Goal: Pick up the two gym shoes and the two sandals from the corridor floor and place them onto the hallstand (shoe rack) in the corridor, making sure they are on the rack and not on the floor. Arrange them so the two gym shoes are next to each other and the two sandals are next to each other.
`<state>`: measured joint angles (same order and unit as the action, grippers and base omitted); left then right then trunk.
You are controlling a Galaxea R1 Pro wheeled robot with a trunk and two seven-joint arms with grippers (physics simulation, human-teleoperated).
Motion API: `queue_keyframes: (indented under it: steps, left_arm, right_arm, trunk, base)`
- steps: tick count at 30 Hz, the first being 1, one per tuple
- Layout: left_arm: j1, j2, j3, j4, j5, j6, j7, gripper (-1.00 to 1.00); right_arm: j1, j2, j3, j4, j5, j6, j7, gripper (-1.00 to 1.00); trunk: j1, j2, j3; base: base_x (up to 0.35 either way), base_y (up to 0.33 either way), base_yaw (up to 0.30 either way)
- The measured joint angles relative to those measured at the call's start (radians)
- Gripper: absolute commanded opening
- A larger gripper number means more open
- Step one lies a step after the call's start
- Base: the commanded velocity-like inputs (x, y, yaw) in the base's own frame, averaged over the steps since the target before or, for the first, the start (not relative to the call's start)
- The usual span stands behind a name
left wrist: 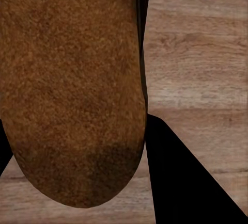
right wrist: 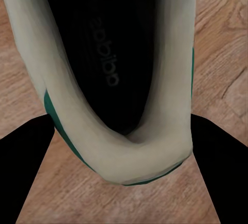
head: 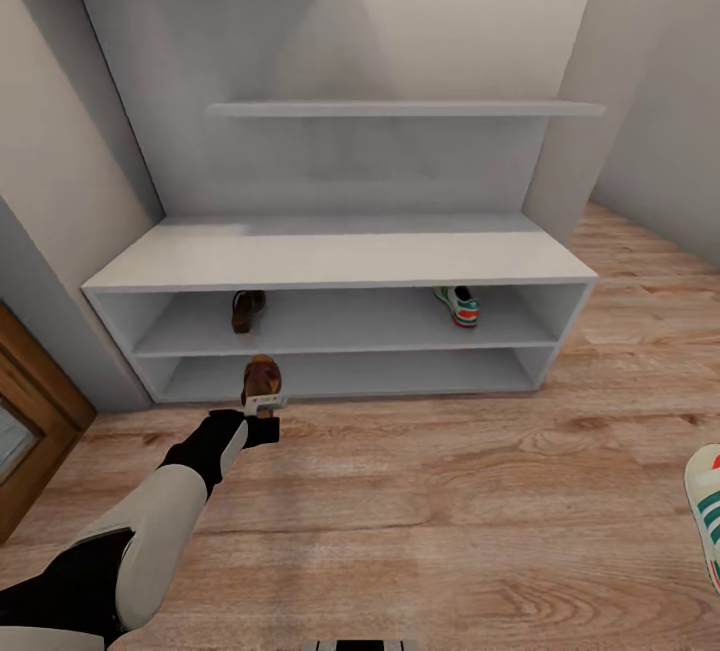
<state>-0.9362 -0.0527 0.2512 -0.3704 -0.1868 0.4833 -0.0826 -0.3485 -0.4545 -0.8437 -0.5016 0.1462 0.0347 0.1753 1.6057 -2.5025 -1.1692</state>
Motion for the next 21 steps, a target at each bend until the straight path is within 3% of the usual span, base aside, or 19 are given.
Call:
queue_keyframes:
  steps: [7, 10, 12, 21]
  left_arm:
    - [-0.005, 0.0, -0.008, 0.0, -0.001, 0.0, -0.001, -1.0]
    - [-0.002, 0.0, -0.064, 0.0, 0.001, 0.0, 0.0, -1.0]
    - [-0.001, 0.0, -0.079, 0.0, -0.001, 0.0, 0.001, -1.0]
    - [-0.004, 0.0, -0.105, 0.0, 0.001, 0.0, 0.003, -1.0]
  right_arm:
    - [0.0, -0.002, 0.0, -0.001, 0.002, -0.003, 0.0, -1.0]
    - [0.0, -0.002, 0.0, 0.0, 0.004, -0.005, 0.0, -1.0]
    - [0.0, -0.002, 0.0, 0.0, 0.004, -0.005, 0.0, -1.0]
    - [0.0, 0.0, -0.001, 0.001, 0.005, -0.006, -0.001, -1.0]
  trunk:
    - [0.0, 0.0, -0.003]
    - [0.0, 0.0, -0.003]
    - [0.0, 0.0, -0.003]
    - [-0.001, 0.0, -0.003]
  base:
    - [0.0, 0.0, 0.0]
    - [0.0, 0.0, 0.0]
    - [0.029, 0.0, 0.0]
    - [0.262, 0.0, 0.0]
